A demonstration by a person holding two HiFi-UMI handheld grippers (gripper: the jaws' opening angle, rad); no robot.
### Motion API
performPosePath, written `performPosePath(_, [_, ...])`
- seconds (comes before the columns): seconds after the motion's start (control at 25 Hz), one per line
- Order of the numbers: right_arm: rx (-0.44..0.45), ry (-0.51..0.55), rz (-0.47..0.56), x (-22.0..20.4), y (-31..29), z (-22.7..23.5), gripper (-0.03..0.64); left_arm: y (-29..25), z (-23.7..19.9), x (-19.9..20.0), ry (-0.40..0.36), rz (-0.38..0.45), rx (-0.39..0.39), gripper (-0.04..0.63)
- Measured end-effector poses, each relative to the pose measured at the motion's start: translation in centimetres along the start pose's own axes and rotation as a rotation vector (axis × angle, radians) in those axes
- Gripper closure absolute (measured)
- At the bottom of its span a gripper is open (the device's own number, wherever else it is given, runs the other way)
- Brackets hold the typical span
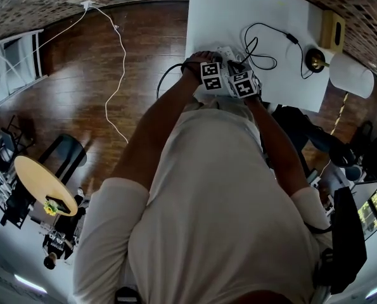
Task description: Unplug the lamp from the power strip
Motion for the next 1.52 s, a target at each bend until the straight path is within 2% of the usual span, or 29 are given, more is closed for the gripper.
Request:
performPosePath(0.08, [-0.003, 0.002, 0.027, -0.2, -0.1, 0.1, 0.574, 0.0, 0.0, -0.1, 0.002, 0.002, -0.001, 0.606])
performPosePath(0.24, [0.008, -0.03, -0.079, 0.5, 0.2, 0.0, 0.574, 0.1, 0.0, -0.1, 0.002, 0.002, -0.001, 0.606])
performPosePath(0.4, [0.012, -0.055, -0.12, 4.7, 2.2, -0.6, 0.573, 0.2, -0.1, -0.2, 0.008, -0.007, 0.011, 0.606])
performPosePath(0.48, [0.021, -0.068, -0.158, 5.2, 2.2, -0.5, 0.572, 0.1, 0.0, -0.1, 0.008, -0.014, 0.008, 0.606])
performPosePath(0.68, [0.027, -0.079, -0.226, 2.7, 2.5, -0.1, 0.569, 0.0, 0.1, 0.1, 0.042, -0.016, 0.004, 0.604])
performPosePath(0.84, [0.018, -0.145, -0.428, -1.9, 3.8, -0.1, 0.566, 0.8, 0.0, -0.5, 0.096, -0.002, 0.025, 0.601])
performPosePath(0.88, [0.028, -0.151, -0.442, -2.4, 3.8, -0.2, 0.566, 1.3, -0.1, -0.4, 0.109, 0.016, 0.042, 0.601])
performPosePath(1.04, [0.05, -0.109, -0.374, -2.2, 2.5, -0.6, 0.566, 3.5, 0.1, -0.4, 0.159, 0.078, 0.096, 0.601])
performPosePath(1.16, [0.043, -0.132, -0.435, -3.5, 2.6, -1.2, 0.565, 5.1, 0.9, -0.6, 0.209, 0.107, 0.097, 0.601])
performPosePath(1.2, [0.029, -0.123, -0.423, -3.3, 2.4, -1.1, 0.565, 5.5, 1.1, -0.8, 0.241, 0.121, 0.094, 0.6])
performPosePath(1.28, [0.002, -0.093, -0.364, -2.5, 1.9, -0.7, 0.558, 6.5, 1.5, -1.1, 0.312, 0.148, 0.088, 0.601])
performPosePath(1.4, [0.002, -0.122, -0.335, -2.3, 2.2, -1.0, 0.517, 7.8, 2.0, -1.6, 0.379, 0.183, 0.085, 0.601])
performPosePath(1.52, [-0.014, -0.129, -0.212, -1.3, 2.8, -0.7, 0.477, 9.4, 2.9, -2.2, 0.429, 0.213, 0.081, 0.6])
Point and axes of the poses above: the fingertips, and each gripper's own axes: y backward along the fingers, z to its right, x out of its top, the point moved 4 cm from there along y, backward along the fingers, and after that the axes turned 13 degrees about -y, right-handed, at the moved point
